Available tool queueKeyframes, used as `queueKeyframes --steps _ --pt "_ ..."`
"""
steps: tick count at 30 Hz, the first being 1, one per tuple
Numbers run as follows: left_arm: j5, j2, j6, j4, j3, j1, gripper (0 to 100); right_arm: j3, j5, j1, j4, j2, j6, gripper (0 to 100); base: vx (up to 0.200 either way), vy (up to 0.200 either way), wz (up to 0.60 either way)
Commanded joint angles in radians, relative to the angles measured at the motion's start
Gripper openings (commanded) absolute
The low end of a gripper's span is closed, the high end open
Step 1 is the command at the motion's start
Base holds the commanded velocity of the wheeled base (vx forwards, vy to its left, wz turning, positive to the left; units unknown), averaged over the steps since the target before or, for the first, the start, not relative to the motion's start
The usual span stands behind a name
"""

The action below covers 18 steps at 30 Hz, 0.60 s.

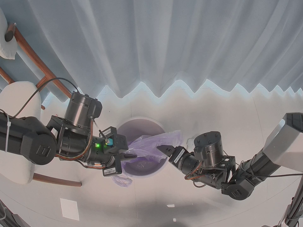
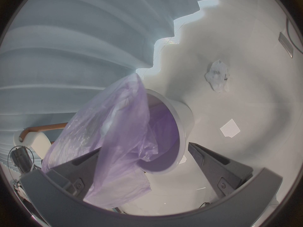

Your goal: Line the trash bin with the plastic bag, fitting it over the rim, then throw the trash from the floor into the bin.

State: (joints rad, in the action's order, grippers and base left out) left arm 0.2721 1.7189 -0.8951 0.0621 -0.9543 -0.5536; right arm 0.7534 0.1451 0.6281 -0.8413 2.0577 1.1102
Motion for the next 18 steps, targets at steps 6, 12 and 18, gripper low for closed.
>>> queueKeyframes --steps 6,12,18 --pt "0.001 -0.03 0.001 0.001 0.035 -0.002 0 0.027 0.007 -0.061 0.001 0.004 -0.001 100 0.0 0.0 0.0" --pt "0.001 -0.022 0.033 0.013 0.032 -0.008 0 0.015 0.007 -0.067 0.002 0.004 -0.003 100 0.0 0.0 0.0" --pt "0.004 -0.022 0.133 0.038 0.038 -0.051 0 0.027 0.005 -0.057 -0.013 0.012 -0.004 0 0.0 0.0 0.0"
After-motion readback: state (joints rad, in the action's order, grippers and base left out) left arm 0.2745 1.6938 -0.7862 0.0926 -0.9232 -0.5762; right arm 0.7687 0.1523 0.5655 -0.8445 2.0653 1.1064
